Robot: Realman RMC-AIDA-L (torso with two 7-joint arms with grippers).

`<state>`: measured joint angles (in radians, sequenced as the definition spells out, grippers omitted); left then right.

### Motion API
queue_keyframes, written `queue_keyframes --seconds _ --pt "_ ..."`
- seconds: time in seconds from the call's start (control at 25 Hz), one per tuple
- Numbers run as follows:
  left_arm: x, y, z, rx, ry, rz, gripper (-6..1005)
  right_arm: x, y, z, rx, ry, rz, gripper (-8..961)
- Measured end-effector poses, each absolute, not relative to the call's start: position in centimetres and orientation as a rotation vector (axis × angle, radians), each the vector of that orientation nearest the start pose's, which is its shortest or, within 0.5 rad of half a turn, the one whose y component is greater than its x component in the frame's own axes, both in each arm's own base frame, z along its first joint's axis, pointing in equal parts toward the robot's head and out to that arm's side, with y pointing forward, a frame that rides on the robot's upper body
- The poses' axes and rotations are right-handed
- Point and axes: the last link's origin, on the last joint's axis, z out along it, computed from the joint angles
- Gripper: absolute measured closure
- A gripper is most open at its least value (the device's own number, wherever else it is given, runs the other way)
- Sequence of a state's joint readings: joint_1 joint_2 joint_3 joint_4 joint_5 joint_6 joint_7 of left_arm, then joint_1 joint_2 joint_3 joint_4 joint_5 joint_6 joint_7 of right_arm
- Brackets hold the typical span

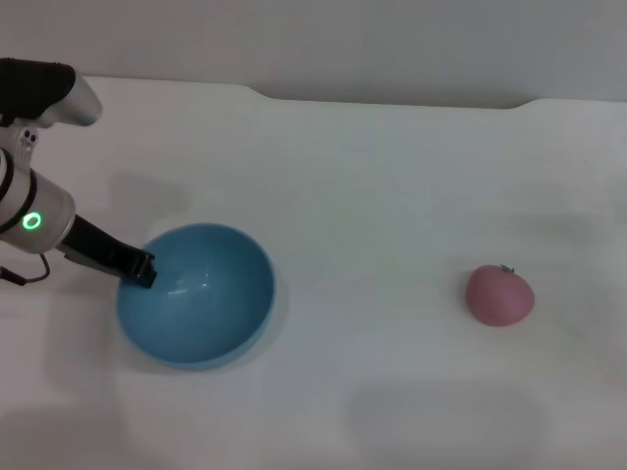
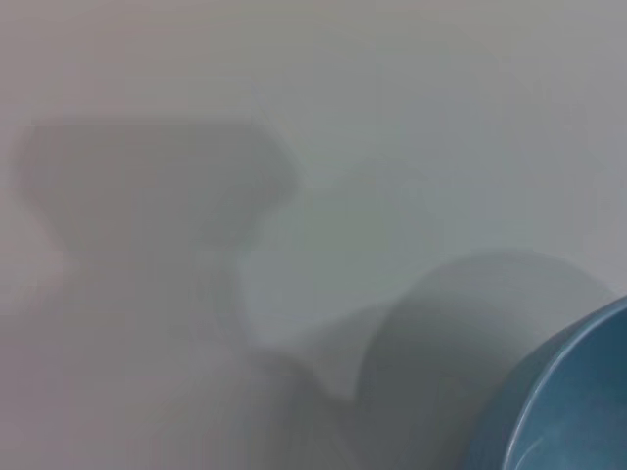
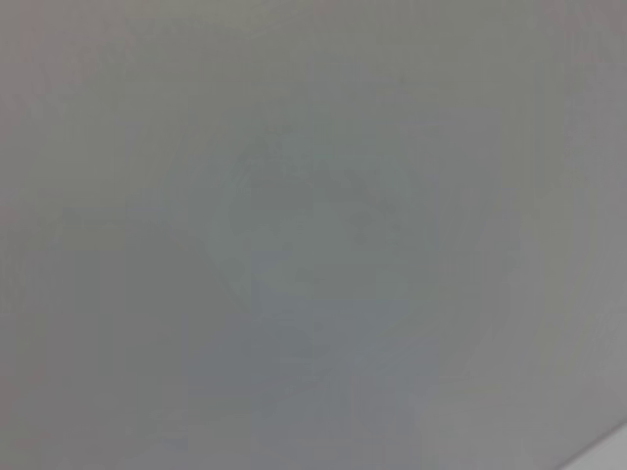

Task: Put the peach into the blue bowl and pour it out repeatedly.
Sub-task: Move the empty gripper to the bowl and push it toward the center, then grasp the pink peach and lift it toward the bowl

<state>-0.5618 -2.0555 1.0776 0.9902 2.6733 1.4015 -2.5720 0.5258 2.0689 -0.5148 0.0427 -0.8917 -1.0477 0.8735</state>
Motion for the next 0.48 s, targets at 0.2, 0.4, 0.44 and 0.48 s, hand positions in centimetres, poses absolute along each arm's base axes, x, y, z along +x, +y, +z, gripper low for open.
queue_keyframes --seconds 0.2,0.4,0.44,0.48 --pt "-29.2 35.6 1.6 -2.248 -1.462 0.379 1001 33.4 36.2 -0.9 -1.659 1.371 1.044 398" --pt "-28.9 36.0 1.7 -2.246 -1.448 0.363 1001 30.5 37.9 -0.3 -2.013 1.501 0.843 408" --pt "-28.8 36.1 1.7 -2.249 -1.442 0.363 1001 30.0 38.1 -0.1 -2.079 1.517 0.771 410" --pt "-28.7 36.2 1.7 -2.251 -1.439 0.363 1001 29.6 38.3 -0.1 -2.131 1.529 0.706 412"
